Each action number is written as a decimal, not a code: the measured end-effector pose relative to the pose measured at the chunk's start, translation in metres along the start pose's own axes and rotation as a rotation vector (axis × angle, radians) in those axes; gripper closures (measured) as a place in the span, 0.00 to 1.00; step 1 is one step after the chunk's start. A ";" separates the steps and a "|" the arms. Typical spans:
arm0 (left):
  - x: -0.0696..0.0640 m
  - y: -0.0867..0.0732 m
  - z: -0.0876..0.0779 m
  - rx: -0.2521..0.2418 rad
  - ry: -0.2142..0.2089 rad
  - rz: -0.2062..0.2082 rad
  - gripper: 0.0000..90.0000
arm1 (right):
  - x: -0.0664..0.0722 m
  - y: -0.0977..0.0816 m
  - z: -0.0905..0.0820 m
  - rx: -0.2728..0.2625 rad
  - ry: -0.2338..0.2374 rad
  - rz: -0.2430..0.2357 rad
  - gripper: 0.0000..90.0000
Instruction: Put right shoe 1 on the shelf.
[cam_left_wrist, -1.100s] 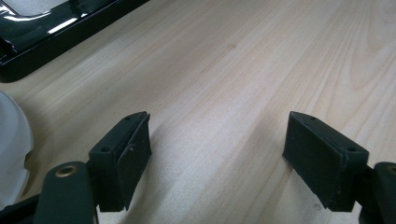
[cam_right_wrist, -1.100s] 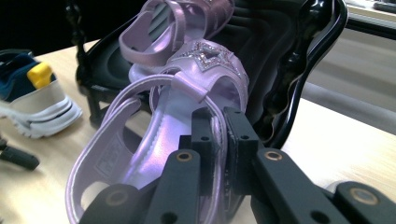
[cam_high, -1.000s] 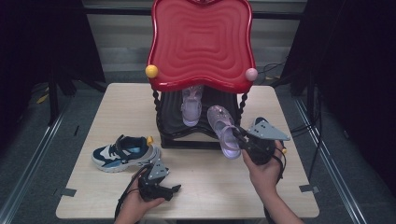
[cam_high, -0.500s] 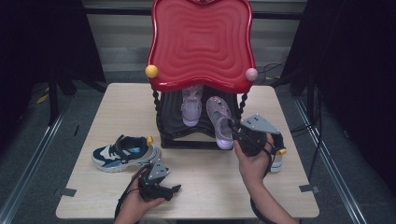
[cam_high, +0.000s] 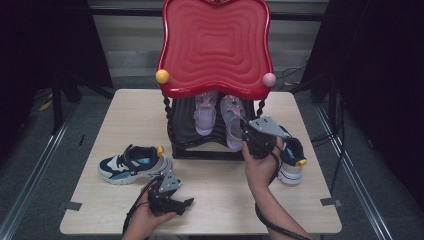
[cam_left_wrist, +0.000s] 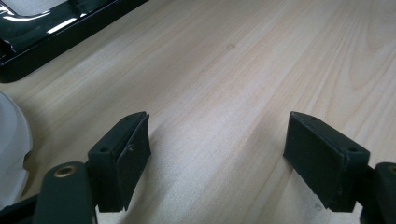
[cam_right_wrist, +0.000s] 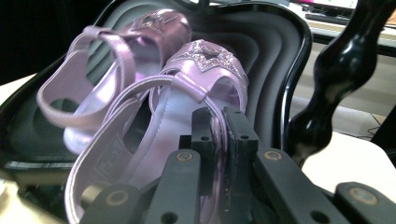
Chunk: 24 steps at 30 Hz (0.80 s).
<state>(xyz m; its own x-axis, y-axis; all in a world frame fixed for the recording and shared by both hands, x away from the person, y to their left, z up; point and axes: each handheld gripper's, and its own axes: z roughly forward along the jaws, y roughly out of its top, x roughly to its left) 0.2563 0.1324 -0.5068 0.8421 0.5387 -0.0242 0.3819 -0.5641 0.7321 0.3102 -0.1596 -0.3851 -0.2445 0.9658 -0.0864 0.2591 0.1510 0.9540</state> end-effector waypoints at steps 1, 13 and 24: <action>0.000 0.000 0.000 0.000 0.000 0.001 0.24 | 0.000 0.001 0.002 -0.004 -0.007 0.005 0.93; 0.000 0.000 0.000 0.003 -0.002 0.004 0.23 | 0.005 0.004 0.024 -0.018 -0.093 0.021 0.93; -0.001 0.000 0.000 -0.003 -0.005 -0.005 0.23 | 0.024 0.011 0.045 -0.044 -0.161 -0.050 0.93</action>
<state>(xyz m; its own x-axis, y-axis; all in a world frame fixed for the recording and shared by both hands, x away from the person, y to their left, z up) 0.2557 0.1317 -0.5071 0.8421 0.5384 -0.0310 0.3847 -0.5594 0.7342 0.3493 -0.1254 -0.3895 -0.1025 0.9790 -0.1760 0.2081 0.1941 0.9587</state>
